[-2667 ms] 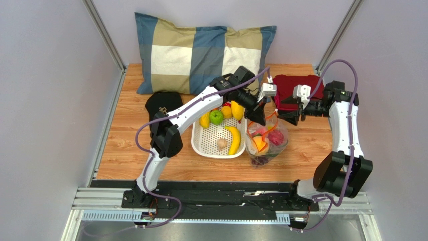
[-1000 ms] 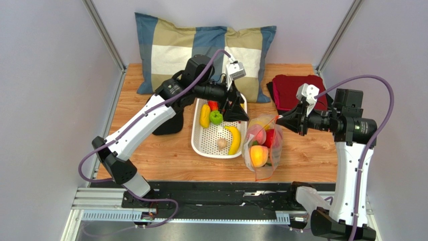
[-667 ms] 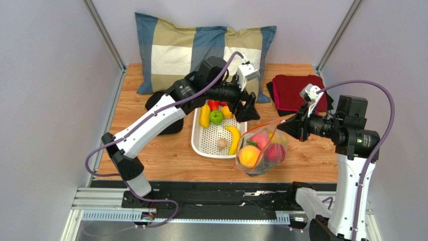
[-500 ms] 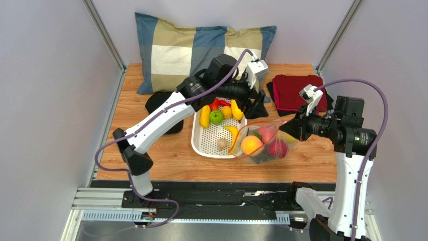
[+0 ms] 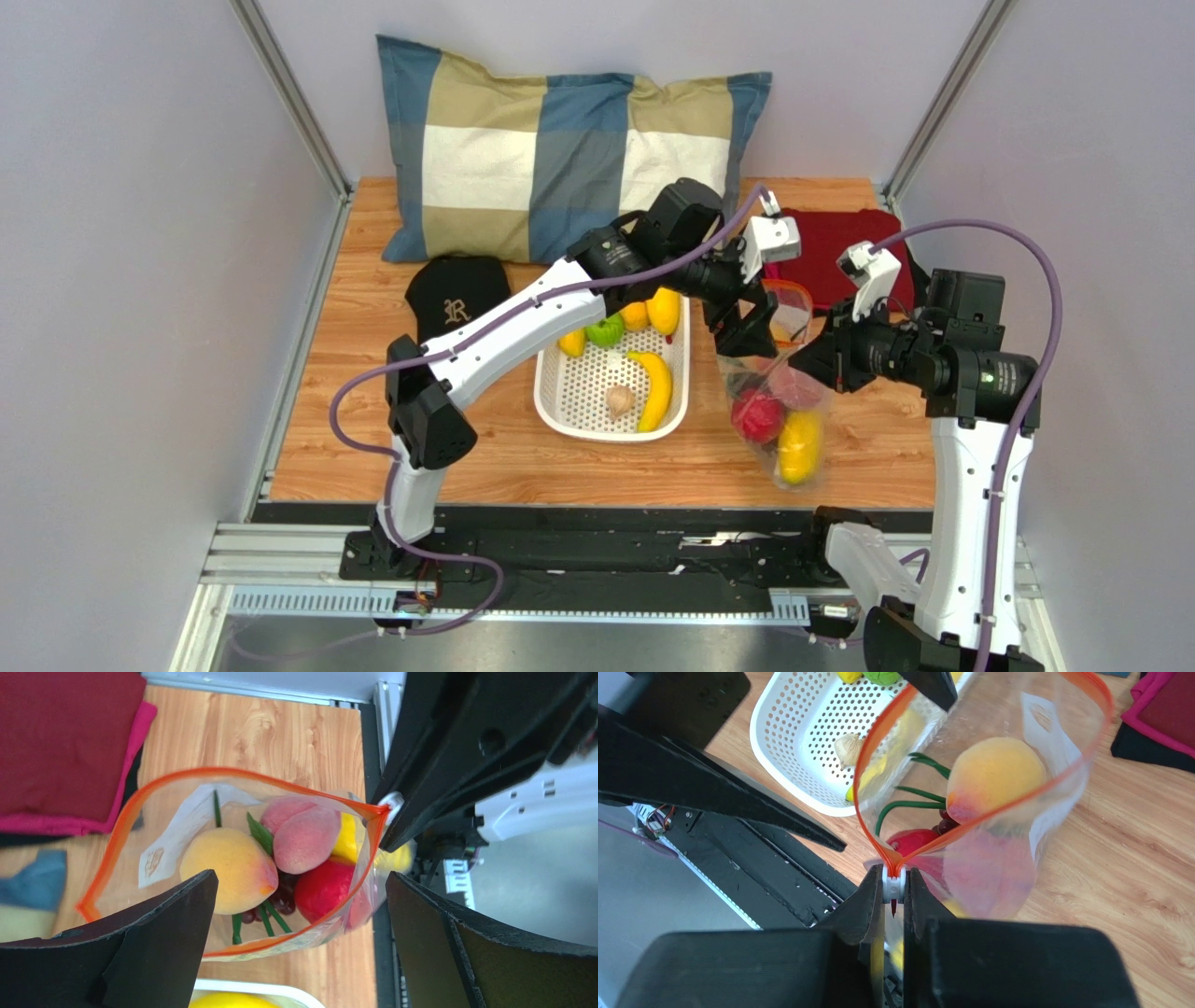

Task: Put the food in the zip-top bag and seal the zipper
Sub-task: Adjust the zipper food storage bag at the center of the board, then zip the zipper food storage bag at the center of the board.

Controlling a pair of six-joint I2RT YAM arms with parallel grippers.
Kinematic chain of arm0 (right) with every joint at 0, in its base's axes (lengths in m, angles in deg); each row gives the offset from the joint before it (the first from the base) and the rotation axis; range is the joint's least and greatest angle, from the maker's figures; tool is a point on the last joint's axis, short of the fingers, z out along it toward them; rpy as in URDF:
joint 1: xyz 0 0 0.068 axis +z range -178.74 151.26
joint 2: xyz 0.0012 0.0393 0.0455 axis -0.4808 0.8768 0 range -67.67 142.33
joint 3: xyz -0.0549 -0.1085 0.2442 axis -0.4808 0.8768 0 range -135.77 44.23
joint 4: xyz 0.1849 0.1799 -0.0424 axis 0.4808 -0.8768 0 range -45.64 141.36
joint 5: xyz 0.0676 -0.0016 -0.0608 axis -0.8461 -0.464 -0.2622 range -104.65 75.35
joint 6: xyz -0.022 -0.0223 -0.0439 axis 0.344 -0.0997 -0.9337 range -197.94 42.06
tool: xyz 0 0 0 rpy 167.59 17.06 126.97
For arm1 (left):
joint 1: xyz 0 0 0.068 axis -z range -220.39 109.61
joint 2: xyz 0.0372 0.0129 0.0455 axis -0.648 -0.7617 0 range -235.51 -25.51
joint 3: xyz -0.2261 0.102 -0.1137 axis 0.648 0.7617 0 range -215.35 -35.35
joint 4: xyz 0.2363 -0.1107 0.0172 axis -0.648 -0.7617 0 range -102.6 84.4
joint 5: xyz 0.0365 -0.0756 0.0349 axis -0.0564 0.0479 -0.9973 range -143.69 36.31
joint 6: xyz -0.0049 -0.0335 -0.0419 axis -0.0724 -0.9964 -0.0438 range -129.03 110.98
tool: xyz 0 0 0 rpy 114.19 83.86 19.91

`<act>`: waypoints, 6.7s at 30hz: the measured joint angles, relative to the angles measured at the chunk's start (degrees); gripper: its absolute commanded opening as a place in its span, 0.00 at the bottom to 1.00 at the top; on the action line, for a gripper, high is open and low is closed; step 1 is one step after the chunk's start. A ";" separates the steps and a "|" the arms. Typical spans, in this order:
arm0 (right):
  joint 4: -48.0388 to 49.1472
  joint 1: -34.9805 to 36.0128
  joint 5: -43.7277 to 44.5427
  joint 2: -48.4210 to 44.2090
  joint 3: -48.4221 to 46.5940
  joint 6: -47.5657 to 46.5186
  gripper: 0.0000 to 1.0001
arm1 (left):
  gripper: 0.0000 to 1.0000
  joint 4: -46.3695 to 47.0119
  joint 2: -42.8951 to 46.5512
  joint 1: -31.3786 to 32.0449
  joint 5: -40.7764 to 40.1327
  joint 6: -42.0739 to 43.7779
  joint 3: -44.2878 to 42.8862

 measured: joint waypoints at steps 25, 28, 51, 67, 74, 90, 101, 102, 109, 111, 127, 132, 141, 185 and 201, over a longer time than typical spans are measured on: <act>-4.13 0.00 -14.99 1.40 -0.81 -34.56 0.00 | 0.99 16.17 12.13 4.09 4.26 29.20 19.87; -4.15 0.00 -15.02 1.57 -0.81 -36.92 0.00 | 0.95 16.65 12.28 4.39 3.02 30.34 20.72; -4.15 -0.04 -11.87 2.25 -3.45 -45.99 0.66 | 0.00 10.99 7.98 0.66 4.28 21.14 19.74; 1.68 -3.15 -23.76 -0.83 12.07 -37.33 0.50 | 0.00 26.08 8.57 -3.67 11.26 6.51 29.18; 13.60 -3.15 -25.31 -3.32 17.09 -30.95 0.44 | 0.00 26.53 8.63 -3.72 12.70 5.73 29.38; 17.97 -5.44 -29.68 -4.02 19.17 -33.90 0.64 | 0.00 25.09 10.29 -3.80 15.02 6.88 30.42; 18.49 -5.51 -31.69 0.55 18.16 -34.21 0.50 | 0.00 24.98 10.38 -3.80 15.82 7.50 30.42; 18.49 -5.49 -31.87 0.55 18.05 -34.18 0.50 | 0.00 24.96 10.38 -3.80 15.82 7.50 30.42; 18.56 -5.49 -32.87 0.63 17.03 -34.01 0.34 | 0.00 24.30 10.38 -3.80 15.82 7.50 30.42; 18.60 -5.33 -32.92 0.76 16.83 -34.03 0.27 | 0.00 24.28 10.38 -3.80 15.82 7.50 30.42; 13.55 -4.83 -32.24 1.97 15.26 -39.50 0.00 | 0.54 26.69 13.03 -4.44 12.76 7.15 31.45; 11.91 -4.83 -31.65 1.99 14.43 -40.26 0.00 | 0.58 27.80 15.06 -3.76 11.58 7.26 28.87; 10.67 -4.83 -30.75 2.36 13.25 -40.26 0.00 | 0.56 27.34 14.23 -1.05 10.58 8.83 26.18; 10.23 -8.87 -30.91 4.22 11.74 -35.93 0.00 | 0.08 21.42 12.61 -4.76 9.49 15.04 30.38; 10.27 -16.52 -32.11 7.06 9.29 -34.01 0.00 | 0.08 17.31 16.57 -8.07 7.76 18.71 37.18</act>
